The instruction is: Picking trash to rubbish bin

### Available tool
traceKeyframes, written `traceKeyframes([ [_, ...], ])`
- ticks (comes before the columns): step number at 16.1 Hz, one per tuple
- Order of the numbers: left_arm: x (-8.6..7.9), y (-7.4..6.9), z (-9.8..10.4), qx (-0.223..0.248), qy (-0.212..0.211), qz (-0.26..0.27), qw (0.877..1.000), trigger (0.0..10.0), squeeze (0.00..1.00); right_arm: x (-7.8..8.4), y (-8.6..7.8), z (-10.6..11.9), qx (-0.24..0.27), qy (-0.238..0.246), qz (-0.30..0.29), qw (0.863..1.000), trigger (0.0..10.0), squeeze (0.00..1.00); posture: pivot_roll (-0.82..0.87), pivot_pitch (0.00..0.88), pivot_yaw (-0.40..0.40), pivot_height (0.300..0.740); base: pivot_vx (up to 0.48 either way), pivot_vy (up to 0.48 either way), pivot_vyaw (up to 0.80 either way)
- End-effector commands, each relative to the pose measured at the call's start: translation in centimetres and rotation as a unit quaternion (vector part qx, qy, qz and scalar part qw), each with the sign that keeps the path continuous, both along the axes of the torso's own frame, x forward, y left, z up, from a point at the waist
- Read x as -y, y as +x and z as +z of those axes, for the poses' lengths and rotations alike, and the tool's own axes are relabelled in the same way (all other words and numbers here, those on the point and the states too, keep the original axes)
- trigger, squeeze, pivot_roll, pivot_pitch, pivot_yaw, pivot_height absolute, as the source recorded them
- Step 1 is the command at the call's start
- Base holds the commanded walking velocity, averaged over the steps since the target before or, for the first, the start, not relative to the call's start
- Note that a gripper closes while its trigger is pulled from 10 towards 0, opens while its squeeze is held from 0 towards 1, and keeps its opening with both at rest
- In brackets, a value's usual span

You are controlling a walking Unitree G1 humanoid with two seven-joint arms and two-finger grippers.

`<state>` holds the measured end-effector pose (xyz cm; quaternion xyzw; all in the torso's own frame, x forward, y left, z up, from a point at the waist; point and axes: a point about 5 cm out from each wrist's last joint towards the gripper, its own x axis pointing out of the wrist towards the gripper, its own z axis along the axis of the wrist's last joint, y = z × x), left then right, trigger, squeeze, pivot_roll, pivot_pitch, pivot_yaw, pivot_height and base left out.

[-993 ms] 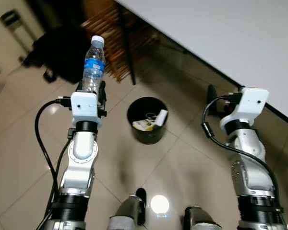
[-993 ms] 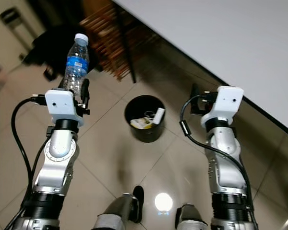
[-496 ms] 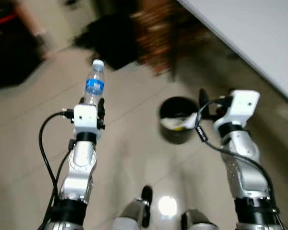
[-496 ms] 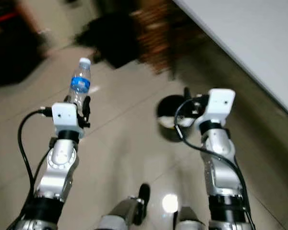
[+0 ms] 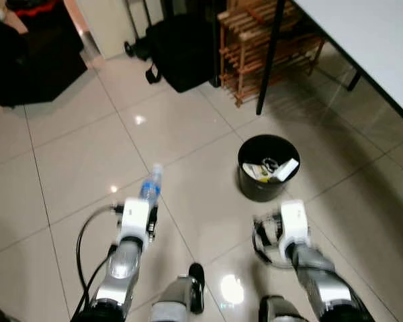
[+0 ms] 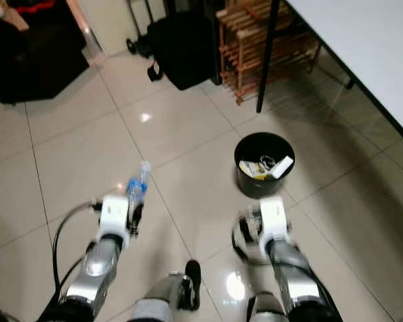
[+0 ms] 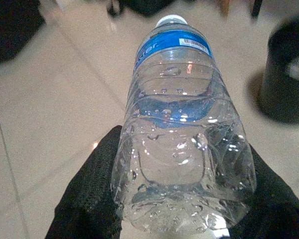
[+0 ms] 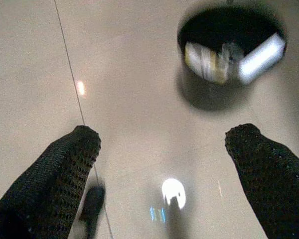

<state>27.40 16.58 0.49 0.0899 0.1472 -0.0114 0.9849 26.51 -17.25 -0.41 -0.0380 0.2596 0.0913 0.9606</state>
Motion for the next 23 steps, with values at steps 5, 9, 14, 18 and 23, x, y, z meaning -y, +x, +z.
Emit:
traceKeyframes([
  [5,-1.4,-4.2,-4.8,-0.127,0.025,-0.002,0.992,10.0,0.0,1.0,-4.7,-5.1,-0.112,-0.036,0.005,0.993,10.0,0.0,0.04,0.306,0.095,0.74,0.0,0.0,0.0],
  [9,-1.7,-5.4,-5.9,-0.159,0.035,0.01,0.987,10.0,0.0,1.8,-6.2,-6.4,-0.147,-0.052,-0.006,0.988,10.0,0.0,0.05,0.303,0.092,0.74,0.26,0.0,0.0],
  [14,-2.2,-6.2,-6.5,-0.179,0.044,0.014,0.983,10.0,0.0,2.4,-6.6,-6.6,-0.152,-0.056,-0.025,0.986,10.0,0.0,0.05,0.298,0.096,0.74,0.103,0.0,0.0],
  [18,-2.6,-6.8,-6.8,-0.19,0.038,0.019,0.981,10.0,0.0,2.4,-6.8,-6.8,-0.156,-0.055,-0.028,0.986,10.0,0.0,0.05,0.301,0.099,0.74,0.0,0.0,0.0],
  [23,-2.7,-7.2,-7.0,-0.196,0.041,0.022,0.979,10.0,0.0,2.4,-7.2,-7.0,-0.157,-0.054,-0.028,0.986,10.0,0.0,0.06,0.29,0.098,0.74,0.0,0.0,0.0],
])
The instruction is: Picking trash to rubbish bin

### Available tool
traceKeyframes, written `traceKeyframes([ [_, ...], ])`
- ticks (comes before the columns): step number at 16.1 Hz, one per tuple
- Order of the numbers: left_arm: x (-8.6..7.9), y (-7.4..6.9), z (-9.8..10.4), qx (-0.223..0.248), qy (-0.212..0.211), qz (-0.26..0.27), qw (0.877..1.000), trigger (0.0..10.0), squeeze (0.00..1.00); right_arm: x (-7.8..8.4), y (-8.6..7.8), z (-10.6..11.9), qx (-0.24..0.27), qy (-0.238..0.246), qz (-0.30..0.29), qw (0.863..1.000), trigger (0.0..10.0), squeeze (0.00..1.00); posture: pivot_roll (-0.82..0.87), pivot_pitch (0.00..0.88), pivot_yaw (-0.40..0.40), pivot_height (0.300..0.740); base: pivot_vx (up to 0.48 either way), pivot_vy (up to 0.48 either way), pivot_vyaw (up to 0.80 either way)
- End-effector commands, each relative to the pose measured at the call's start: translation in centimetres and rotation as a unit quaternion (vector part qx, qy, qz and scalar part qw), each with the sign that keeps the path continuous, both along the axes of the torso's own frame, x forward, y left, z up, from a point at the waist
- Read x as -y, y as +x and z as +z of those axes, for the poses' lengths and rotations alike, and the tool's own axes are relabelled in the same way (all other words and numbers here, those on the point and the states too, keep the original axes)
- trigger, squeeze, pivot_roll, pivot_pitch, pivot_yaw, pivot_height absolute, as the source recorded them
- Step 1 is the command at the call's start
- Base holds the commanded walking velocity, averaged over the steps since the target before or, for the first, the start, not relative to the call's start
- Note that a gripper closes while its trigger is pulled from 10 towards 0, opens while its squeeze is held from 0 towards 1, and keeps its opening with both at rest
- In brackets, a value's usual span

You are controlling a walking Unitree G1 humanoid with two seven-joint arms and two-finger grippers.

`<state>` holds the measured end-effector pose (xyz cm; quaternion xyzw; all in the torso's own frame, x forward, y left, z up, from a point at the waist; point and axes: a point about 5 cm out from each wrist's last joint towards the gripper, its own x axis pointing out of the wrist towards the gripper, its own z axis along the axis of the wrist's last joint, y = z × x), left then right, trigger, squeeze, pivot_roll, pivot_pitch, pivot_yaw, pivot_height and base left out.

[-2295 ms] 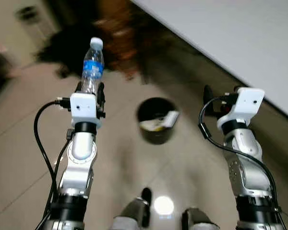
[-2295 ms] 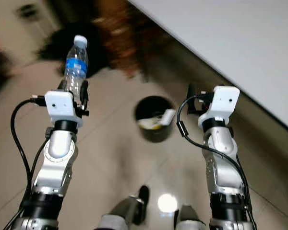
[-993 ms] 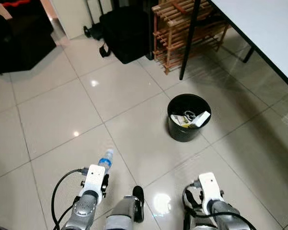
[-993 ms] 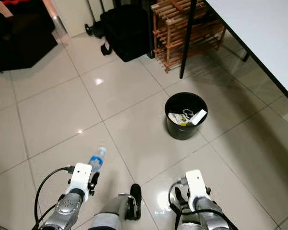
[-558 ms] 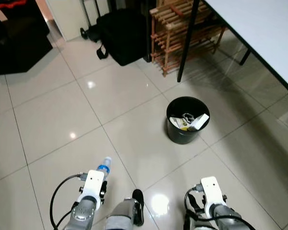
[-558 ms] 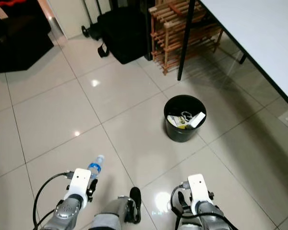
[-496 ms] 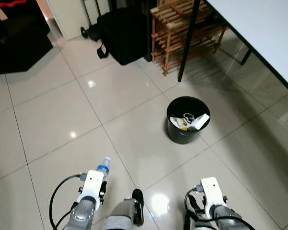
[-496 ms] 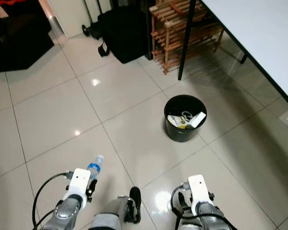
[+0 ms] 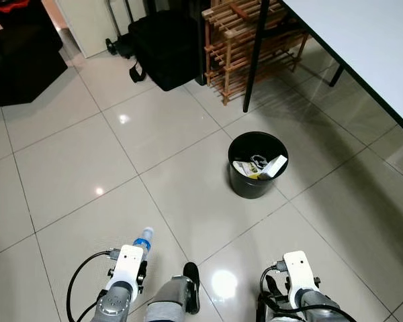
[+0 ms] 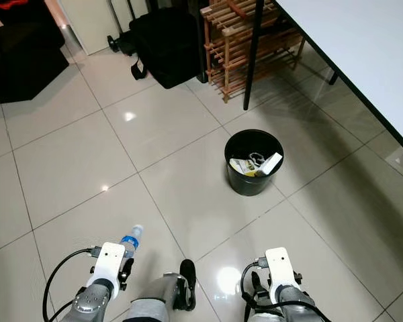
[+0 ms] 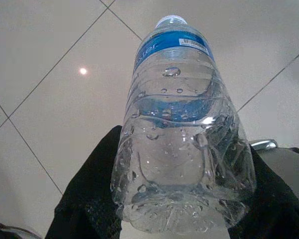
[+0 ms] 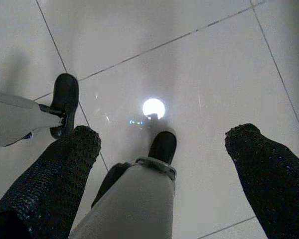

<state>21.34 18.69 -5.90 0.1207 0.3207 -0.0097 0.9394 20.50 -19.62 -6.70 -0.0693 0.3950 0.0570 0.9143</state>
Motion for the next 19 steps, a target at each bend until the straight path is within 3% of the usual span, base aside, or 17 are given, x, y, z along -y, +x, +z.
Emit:
traceKeyframes([
  [1,-0.66,-1.2,-0.67,-0.02,0.006,0.009,1.0,10.0,0.0,0.02,-1.23,-0.71,-0.02,-0.001,-0.003,1.0,10.0,0.0,0.05,0.288,0.098,0.74,0.0,0.0,0.0],
  [13,-0.81,-0.73,-0.36,-0.013,0.0,0.008,1.0,10.0,0.0,-0.01,-1.76,-0.96,-0.022,0.005,-0.008,1.0,10.0,0.0,0.05,0.268,0.099,0.74,0.0,0.0,0.0],
  [19,-0.89,-0.69,-0.33,-0.011,0.001,0.012,1.0,10.0,0.0,0.18,-1.77,-0.94,-0.023,0.004,-0.008,1.0,10.0,0.0,0.05,0.275,0.095,0.74,0.301,0.0,0.0],
])
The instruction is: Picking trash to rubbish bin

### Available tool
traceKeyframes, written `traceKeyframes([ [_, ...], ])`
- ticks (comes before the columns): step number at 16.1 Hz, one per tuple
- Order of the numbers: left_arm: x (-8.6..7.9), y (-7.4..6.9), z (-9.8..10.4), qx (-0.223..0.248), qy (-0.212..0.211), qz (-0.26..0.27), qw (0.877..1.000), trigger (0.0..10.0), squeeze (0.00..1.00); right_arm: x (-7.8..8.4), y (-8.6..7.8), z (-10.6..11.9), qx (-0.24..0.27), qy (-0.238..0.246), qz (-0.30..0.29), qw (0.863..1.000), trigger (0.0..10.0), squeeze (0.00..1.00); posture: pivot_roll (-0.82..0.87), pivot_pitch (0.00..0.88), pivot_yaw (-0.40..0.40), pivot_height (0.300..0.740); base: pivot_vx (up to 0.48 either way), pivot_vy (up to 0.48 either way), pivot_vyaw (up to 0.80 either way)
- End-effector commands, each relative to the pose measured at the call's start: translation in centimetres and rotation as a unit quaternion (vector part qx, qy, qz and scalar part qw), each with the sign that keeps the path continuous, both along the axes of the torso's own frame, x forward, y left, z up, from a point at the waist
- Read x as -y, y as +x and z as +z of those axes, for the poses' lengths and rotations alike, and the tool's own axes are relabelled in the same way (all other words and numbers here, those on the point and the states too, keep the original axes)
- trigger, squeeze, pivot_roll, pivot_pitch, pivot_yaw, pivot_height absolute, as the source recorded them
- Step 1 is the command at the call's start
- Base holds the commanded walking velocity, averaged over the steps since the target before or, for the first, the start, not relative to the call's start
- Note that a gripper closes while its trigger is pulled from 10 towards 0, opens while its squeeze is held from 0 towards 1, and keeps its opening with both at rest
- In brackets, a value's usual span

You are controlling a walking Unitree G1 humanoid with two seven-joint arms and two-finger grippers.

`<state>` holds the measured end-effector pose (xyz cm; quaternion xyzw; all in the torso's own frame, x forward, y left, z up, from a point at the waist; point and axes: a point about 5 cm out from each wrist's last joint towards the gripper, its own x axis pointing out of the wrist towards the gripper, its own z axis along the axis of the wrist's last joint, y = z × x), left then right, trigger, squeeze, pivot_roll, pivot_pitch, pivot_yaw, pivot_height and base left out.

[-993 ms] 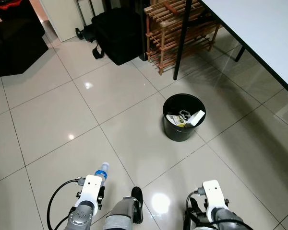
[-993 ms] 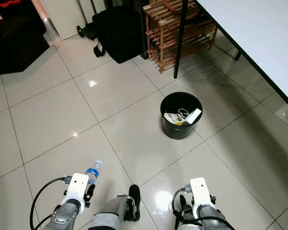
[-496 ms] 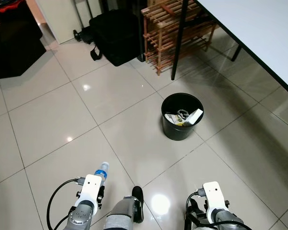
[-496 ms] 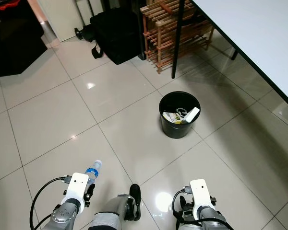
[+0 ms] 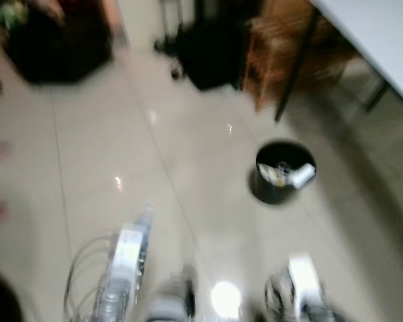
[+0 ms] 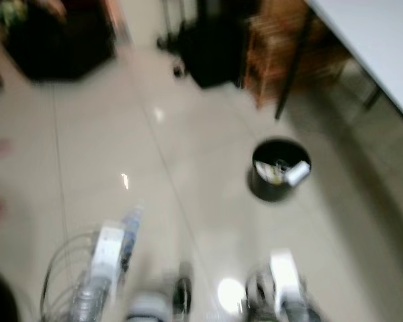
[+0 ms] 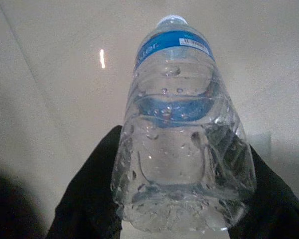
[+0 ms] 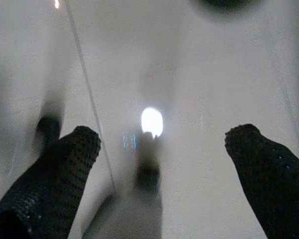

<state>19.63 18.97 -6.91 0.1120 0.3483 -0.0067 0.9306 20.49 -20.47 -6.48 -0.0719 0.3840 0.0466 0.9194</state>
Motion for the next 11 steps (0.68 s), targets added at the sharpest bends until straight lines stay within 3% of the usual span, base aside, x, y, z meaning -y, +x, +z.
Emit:
traceKeyframes([
  [1,-0.6,1.02,0.68,0.017,0.007,0.003,1.0,10.0,0.0,-0.66,-1.79,-1.17,-0.036,0.01,0.0,0.999,10.0,0.0,0.05,0.275,0.095,0.74,0.345,0.0,0.0],
  [5,-0.62,1.02,0.7,0.019,0.006,0.006,1.0,10.0,0.0,-0.61,-1.9,-1.21,-0.037,0.01,0.0,0.999,10.0,0.0,0.04,0.286,0.092,0.74,0.376,0.0,0.0],
  [11,-0.59,1.34,0.93,0.029,-0.002,0.009,1.0,10.0,0.0,-0.55,-1.89,-1.2,-0.037,0.01,-0.002,0.999,10.0,0.0,0.04,0.295,0.092,0.74,0.0,0.0,0.0],
])
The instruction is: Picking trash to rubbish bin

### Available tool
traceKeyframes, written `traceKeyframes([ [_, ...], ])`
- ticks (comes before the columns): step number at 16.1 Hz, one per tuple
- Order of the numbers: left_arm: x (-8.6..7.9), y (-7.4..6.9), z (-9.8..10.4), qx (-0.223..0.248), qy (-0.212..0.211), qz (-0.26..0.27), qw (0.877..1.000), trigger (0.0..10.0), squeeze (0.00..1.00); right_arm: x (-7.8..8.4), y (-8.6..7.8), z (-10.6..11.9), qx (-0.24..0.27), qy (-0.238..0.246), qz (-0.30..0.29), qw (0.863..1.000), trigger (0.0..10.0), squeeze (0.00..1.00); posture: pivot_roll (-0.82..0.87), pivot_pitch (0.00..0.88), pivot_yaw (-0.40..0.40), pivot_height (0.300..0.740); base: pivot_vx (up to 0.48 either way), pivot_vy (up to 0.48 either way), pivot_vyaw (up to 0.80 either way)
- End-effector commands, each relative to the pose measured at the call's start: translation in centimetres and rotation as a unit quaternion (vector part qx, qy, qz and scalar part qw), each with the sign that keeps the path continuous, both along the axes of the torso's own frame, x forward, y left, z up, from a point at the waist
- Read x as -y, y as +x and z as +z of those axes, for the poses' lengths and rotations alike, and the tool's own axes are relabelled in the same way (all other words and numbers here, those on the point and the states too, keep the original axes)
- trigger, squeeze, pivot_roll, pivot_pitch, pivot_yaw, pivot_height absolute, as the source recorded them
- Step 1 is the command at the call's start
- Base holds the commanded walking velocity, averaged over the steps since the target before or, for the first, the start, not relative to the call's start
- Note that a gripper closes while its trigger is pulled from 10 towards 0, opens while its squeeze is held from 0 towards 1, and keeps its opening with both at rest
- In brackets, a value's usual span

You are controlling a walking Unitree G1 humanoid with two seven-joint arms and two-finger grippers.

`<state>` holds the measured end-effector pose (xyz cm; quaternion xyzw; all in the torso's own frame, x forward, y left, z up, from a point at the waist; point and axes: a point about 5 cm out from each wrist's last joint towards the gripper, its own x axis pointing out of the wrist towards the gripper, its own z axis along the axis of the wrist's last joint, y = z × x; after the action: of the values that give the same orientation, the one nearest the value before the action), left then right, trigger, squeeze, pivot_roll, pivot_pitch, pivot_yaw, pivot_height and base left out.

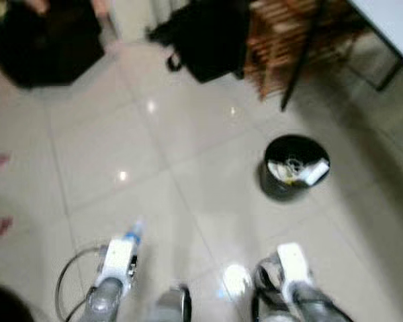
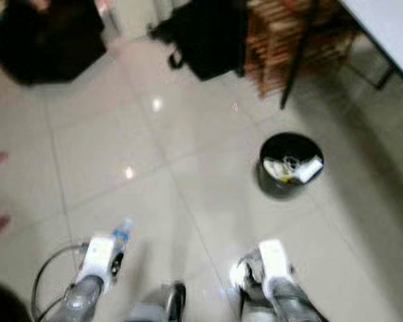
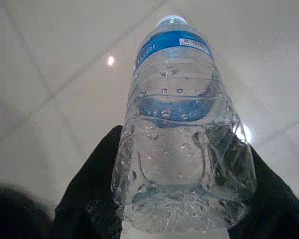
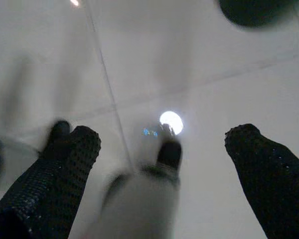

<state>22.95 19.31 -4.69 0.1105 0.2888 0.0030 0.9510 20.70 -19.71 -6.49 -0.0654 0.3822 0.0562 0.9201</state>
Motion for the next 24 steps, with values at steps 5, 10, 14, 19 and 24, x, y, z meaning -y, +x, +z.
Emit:
traceKeyframes([
  [5,-0.25,-1.93,-1.25,-0.034,-0.003,0.004,0.999,10.0,0.0,0.22,-2.1,-1.2,-0.038,0.0,-0.01,0.999,10.0,0.0,0.04,0.299,0.093,0.74,0.0,0.0,0.0],
  [10,-0.16,-1.88,-1.26,-0.035,-0.004,0.003,0.999,10.0,0.0,0.39,-2.44,-1.34,-0.043,0.0,-0.014,0.999,10.0,0.0,0.04,0.295,0.096,0.74,0.0,0.0,0.0],
  [14,-0.2,-1.87,-1.25,-0.035,-0.005,0.005,0.999,10.0,0.0,0.45,-2.53,-1.38,-0.045,-0.001,-0.013,0.999,10.0,0.0,0.04,0.293,0.093,0.74,0.0,0.0,0.0],
  [19,-0.22,-1.84,-1.23,-0.035,-0.005,0.004,0.999,10.0,0.0,0.48,-2.57,-1.4,-0.045,-0.001,-0.014,0.999,10.0,0.0,0.04,0.289,0.095,0.74,0.0,0.0,0.0],
  [24,-0.28,-1.59,-1.05,-0.029,-0.002,0.004,1.0,10.0,0.0,0.35,-2.48,-1.37,-0.044,0.0,-0.014,0.999,10.0,0.0,0.04,0.291,0.096,0.74,0.0,0.0,0.0],
])
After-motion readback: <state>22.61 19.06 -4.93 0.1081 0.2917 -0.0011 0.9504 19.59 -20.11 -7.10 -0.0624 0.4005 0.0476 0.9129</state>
